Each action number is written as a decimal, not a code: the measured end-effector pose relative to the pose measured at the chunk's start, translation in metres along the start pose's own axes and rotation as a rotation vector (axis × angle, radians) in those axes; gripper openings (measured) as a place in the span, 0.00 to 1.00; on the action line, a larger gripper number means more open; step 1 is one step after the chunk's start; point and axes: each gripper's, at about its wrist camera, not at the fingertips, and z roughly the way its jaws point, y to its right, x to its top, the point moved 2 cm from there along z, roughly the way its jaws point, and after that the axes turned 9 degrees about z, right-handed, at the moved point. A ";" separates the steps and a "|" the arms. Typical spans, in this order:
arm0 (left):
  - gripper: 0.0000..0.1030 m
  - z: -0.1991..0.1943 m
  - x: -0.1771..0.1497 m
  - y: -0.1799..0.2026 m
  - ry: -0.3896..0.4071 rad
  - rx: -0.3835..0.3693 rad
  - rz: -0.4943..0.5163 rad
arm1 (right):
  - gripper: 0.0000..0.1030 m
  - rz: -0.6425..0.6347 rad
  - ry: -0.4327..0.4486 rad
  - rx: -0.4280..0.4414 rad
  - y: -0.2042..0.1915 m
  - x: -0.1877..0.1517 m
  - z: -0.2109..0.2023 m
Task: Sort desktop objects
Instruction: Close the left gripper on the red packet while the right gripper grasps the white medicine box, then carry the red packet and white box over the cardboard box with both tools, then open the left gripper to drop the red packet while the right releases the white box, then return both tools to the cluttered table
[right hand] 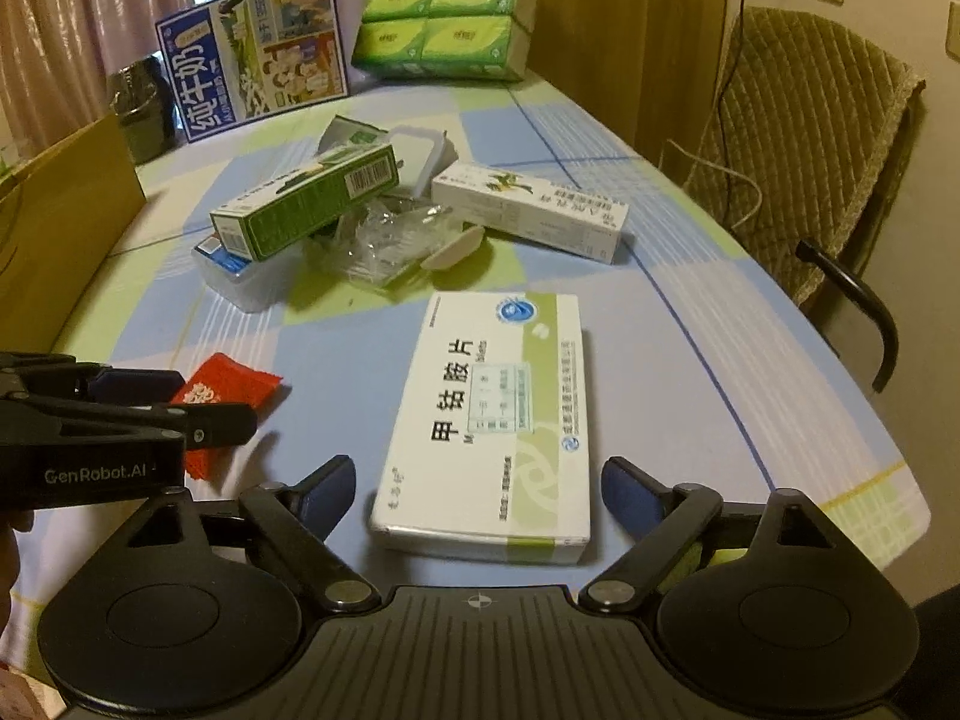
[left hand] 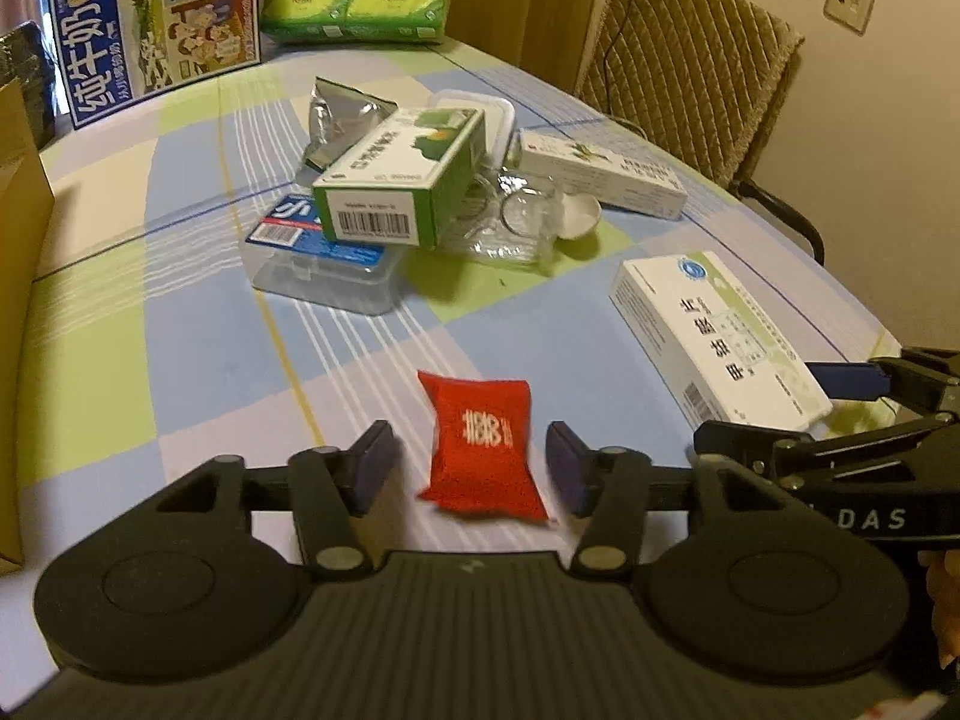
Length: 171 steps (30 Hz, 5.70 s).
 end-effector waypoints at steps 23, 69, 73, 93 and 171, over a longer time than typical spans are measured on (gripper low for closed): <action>0.28 0.006 -0.001 0.027 0.018 0.082 0.232 | 0.84 0.019 0.049 -0.025 0.004 0.005 0.012; 0.22 -0.053 0.007 0.006 0.096 0.154 -0.028 | 0.66 -0.021 0.185 0.093 -0.038 0.040 -0.045; 0.22 -0.098 0.020 -0.010 0.147 0.216 -0.081 | 0.66 -0.066 0.210 0.192 -0.077 0.060 -0.068; 0.22 -0.248 -0.021 -0.216 0.128 0.556 -0.224 | 0.66 -0.242 0.053 0.518 -0.344 0.087 -0.038; 0.62 -0.049 0.099 -0.031 0.072 0.110 0.067 | 0.93 -0.269 0.008 0.221 0.038 0.133 -0.008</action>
